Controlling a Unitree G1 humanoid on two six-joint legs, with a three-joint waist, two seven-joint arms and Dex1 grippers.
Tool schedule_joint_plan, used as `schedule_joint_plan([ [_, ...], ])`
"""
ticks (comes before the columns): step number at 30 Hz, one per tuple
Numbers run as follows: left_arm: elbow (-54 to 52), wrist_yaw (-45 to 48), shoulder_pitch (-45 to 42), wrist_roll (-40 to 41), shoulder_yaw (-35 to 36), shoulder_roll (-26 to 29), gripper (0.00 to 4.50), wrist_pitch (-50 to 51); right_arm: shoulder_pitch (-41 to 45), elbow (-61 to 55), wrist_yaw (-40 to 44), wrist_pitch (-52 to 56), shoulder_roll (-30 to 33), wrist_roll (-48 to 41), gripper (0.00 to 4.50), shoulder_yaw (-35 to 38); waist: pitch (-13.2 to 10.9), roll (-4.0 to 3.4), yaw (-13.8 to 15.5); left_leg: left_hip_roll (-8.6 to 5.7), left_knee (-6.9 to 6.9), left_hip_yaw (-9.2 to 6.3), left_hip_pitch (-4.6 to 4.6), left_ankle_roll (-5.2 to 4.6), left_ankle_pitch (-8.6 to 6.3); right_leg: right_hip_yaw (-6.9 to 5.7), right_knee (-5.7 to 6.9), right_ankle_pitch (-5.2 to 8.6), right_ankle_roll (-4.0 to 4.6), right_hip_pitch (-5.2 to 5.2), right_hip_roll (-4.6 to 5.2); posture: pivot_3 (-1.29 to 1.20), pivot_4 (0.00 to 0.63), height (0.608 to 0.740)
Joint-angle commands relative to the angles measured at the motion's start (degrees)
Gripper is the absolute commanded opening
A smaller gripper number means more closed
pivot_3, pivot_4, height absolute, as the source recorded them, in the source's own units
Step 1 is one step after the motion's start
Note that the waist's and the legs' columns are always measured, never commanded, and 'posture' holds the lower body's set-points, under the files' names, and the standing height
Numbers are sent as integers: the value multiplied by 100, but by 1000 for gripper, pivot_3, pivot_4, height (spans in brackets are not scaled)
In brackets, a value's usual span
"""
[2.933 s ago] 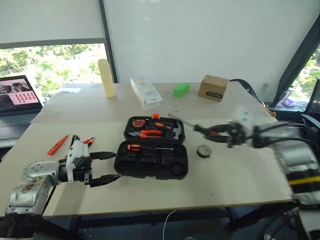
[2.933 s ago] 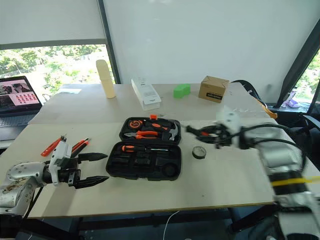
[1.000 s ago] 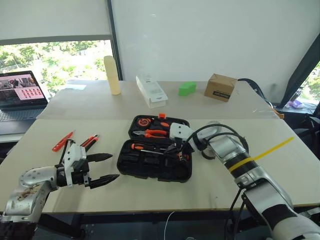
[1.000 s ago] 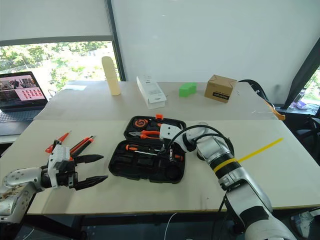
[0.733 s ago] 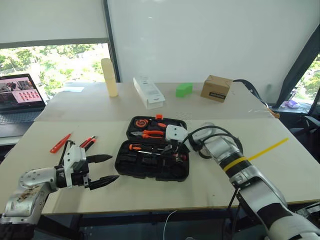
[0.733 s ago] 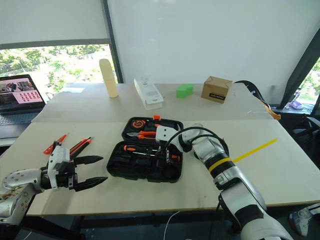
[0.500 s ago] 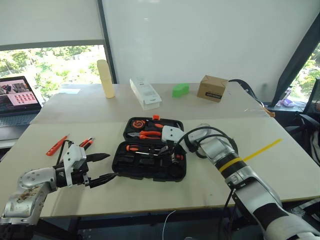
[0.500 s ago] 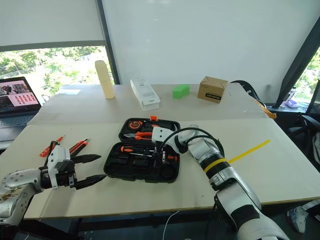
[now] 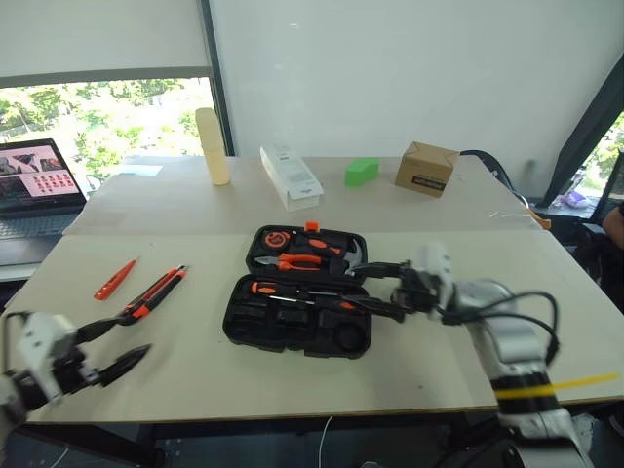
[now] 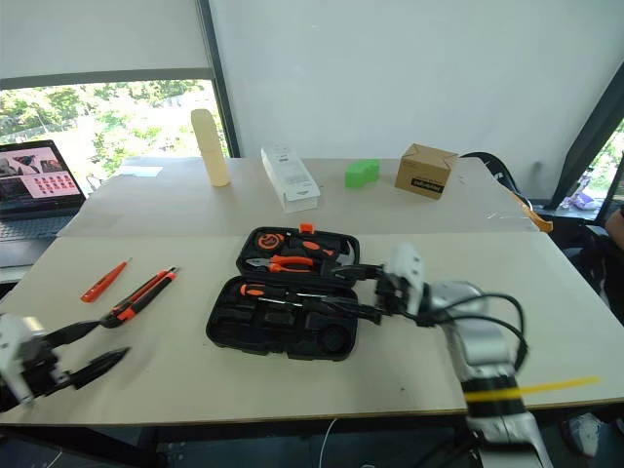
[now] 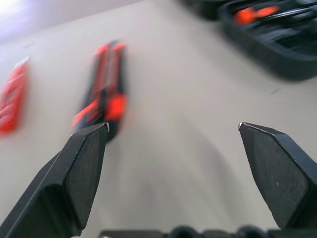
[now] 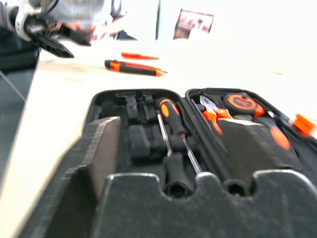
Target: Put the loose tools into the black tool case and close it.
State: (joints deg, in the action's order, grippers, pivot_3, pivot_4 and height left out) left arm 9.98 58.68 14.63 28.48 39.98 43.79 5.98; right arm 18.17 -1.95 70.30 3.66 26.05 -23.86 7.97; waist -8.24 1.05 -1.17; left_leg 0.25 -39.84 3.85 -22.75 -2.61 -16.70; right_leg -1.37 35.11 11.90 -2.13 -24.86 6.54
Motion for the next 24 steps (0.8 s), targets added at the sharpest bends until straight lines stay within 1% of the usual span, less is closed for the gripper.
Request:
schedule_joint_plan([
  [1, 283, -519, 63, 163, 598, -87, 4500, 22, -578, -568, 16, -282, 31, -565, 4452, 368, -3, 2, 16, 0, -1, 2, 10, -2, -2, 1, -4, 0, 0, 8, 1, 0, 150, 740],
  [3, 372, -762, -36, 204, 642, -99, 4500, 179, -853, -660, -48, -490, 34, -542, 4452, 389, -6, 6, 35, 11, 0, 1, 44, -3, -3, -5, -8, 0, 3, 45, 0, 0, 150, 740],
  [5, 359, -997, -281, 308, 565, -9, 4500, 547, -862, -689, -186, -753, -16, -446, 4452, 353, -9, 10, 60, 19, 0, -1, 81, 3, -3, -12, -7, -1, 10, 82, -1, 0, 150, 740],
  [7, 488, -1320, -732, 436, 485, 207, 4500, 1204, -722, -730, -397, -820, -76, -421, 4452, 290, -10, 15, 94, 20, -2, -3, 82, 14, 7, -13, -5, -7, 16, 79, -1, 0, 150, 740],
  [9, 775, -1687, -1312, 330, 307, 493, 4500, 1728, -563, -808, -553, -798, -102, -442, 4452, 202, -11, 33, 109, 27, -4, -7, 86, 28, 20, -17, 3, -13, 25, 78, -12, 0, 150, 740],
  [10, 948, -1800, -1618, 269, 198, 620, 4500, 1864, -497, -852, -627, -767, -118, -457, 4452, 151, -9, 41, 112, 31, -4, -9, 86, 34, 24, -18, 9, -16, 31, 76, -20, 0, 150, 740],
  [12, 1470, -2130, -2720, 43, -368, 955, 4500, 2418, -353, -1002, -744, -659, -165, -497, 4452, -13, -6, 50, 124, 37, -2, -11, 86, 38, 25, -19, 17, -20, 38, 71, -32, 0, 150, 740],
  [14, 2071, -2146, -3739, -289, -1040, 1175, 4500, 2771, -251, -1094, -833, -567, -206, -521, 4452, -169, -5, 61, 151, 34, -1, -19, 79, 42, 27, -38, 23, -18, 42, 67, -33, 0, 150, 740],
  [17, 3090, -1867, -4998, -1021, -2122, 1253, 4500, 2715, -133, -1115, -887, -507, -225, -516, 4452, -371, -3, 63, 158, 13, -1, -17, 67, 89, 55, -63, 48, -23, 49, 62, -34, 0, 150, 740],
  [19, 3958, -1838, -5783, -1533, -2659, 1181, 4500, 2449, -63, -1090, -920, -491, -222, -508, 4452, -454, -3, 65, 134, 6, 0, -8, 66, 85, 51, -65, 38, -22, 47, 61, -32, 0, 150, 740],
  [22, 5077, -2075, -6629, -2113, -3149, 1029, 4500, 1935, -8, -1065, -955, -496, -201, -494, 4452, -520, -4, 68, 45, 6, 1, -4, 48, 78, 45, -78, 8, -21, 42, 56, -32, 0, 150, 740],
  [24, 5554, -2214, -6965, -2342, -3297, 937, 4500, 1675, -12, -1103, -1013, -475, -194, -491, 4452, -531, -7, 75, 17, 8, 2, -3, 43, 77, 41, -82, 0, -21, 39, 52, -32, 0, 150, 740],
])
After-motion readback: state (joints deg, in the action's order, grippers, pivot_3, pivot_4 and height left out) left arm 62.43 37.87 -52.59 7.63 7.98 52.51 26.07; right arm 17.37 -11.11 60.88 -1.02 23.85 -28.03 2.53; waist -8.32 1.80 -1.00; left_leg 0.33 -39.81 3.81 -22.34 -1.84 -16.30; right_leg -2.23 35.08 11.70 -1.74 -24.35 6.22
